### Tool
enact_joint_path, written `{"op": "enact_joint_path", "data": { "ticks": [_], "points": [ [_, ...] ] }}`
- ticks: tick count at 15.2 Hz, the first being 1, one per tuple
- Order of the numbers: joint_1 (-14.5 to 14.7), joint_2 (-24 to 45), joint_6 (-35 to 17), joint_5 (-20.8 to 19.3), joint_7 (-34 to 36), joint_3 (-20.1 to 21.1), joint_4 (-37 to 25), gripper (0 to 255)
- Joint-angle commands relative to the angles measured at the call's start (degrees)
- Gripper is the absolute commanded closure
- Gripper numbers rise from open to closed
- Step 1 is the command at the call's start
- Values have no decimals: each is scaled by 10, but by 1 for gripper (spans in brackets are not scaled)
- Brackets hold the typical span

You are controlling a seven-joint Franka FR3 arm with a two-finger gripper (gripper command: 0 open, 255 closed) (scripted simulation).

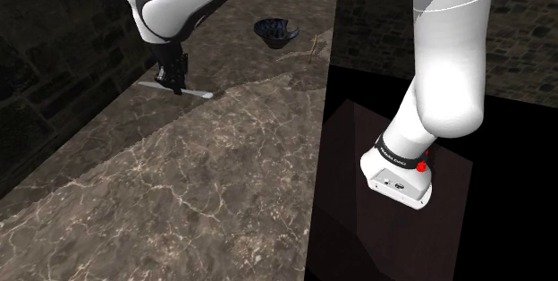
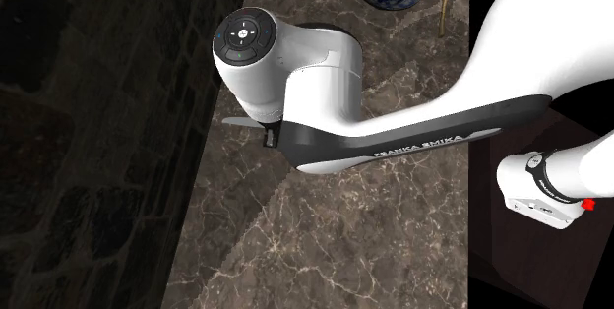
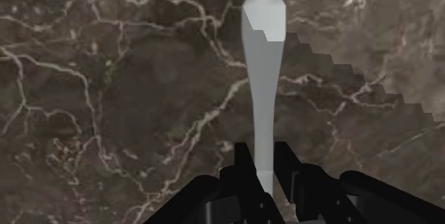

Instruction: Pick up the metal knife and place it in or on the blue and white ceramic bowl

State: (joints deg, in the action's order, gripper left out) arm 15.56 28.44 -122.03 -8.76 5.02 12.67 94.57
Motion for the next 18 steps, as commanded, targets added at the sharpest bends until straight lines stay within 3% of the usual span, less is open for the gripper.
{"op": "enact_joint_path", "data": {
  "ticks": [1, 18],
  "points": [
    [0, -7, 12, 2, -1, 1, -5, 255],
    [-2, -49, 123, 16, -12, 8, -75, 255]
  ]
}}
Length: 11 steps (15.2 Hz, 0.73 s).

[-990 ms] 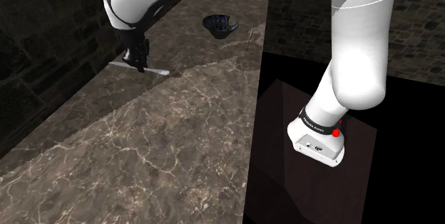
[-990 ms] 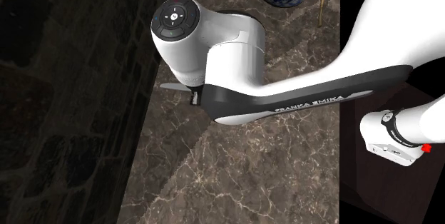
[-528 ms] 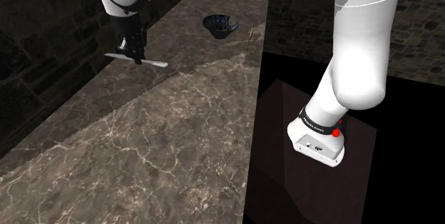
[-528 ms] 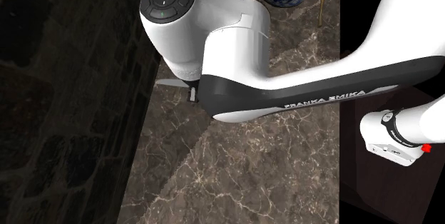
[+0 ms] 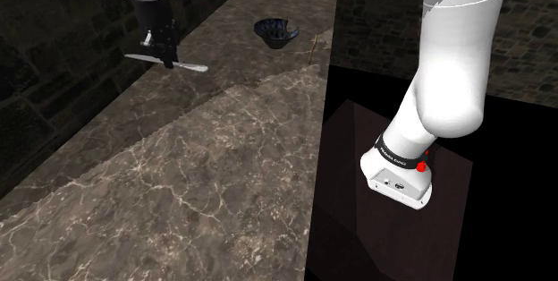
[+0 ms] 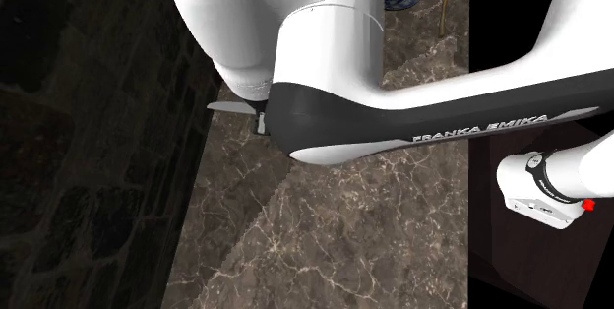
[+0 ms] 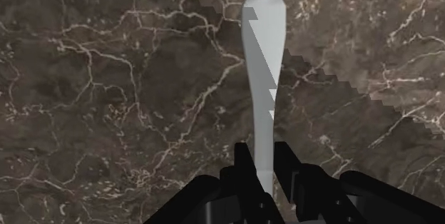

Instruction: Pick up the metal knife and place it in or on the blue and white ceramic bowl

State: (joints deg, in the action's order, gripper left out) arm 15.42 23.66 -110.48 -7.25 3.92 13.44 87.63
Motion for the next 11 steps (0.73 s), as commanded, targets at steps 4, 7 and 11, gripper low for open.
{"op": "enact_joint_path", "data": {
  "ticks": [4, 7, 11],
  "points": [
    [0, -6, 36, 3, -3, 1, -30, 255],
    [1, -8, 58, 4, -5, 2, -49, 255],
    [-28, -48, 43, 15, -39, -6, 2, 255]
  ]
}}
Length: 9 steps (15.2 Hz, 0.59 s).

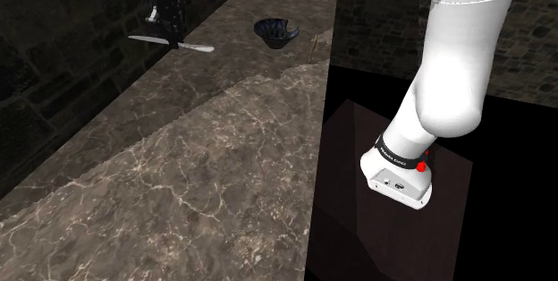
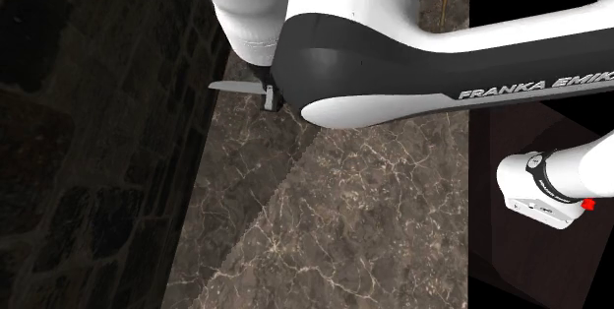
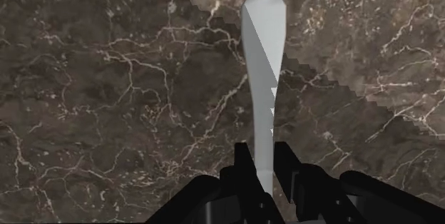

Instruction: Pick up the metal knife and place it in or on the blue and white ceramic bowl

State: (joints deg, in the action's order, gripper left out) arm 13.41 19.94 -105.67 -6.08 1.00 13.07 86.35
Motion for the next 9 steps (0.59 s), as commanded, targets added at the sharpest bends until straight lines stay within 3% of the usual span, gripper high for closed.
{"op": "enact_joint_path", "data": {
  "ticks": [1, 9],
  "points": [
    [-18, -23, -10, 7, -22, -5, 32, 255],
    [-85, -98, -38, 29, -123, -38, 130, 255]
  ]
}}
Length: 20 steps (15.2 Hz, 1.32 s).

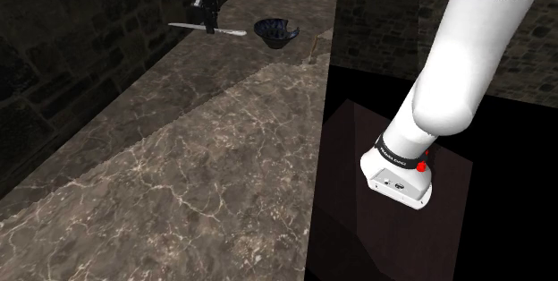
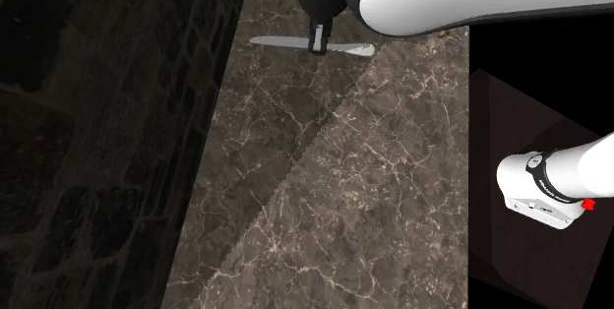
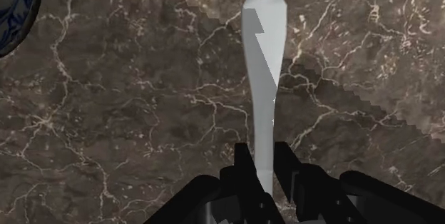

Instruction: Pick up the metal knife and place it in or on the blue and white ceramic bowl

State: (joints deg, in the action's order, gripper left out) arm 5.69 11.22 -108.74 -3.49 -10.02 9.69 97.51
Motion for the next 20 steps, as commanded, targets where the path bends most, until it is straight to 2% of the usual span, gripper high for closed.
{"op": "enact_joint_path", "data": {
  "ticks": [1, 10, 20],
  "points": [
    [-16, -18, -9, 5, -26, -9, 27, 255],
    [-83, -57, -20, 17, -146, -59, 72, 255],
    [-154, -49, -16, 25, -279, -118, 57, 255]
  ]
}}
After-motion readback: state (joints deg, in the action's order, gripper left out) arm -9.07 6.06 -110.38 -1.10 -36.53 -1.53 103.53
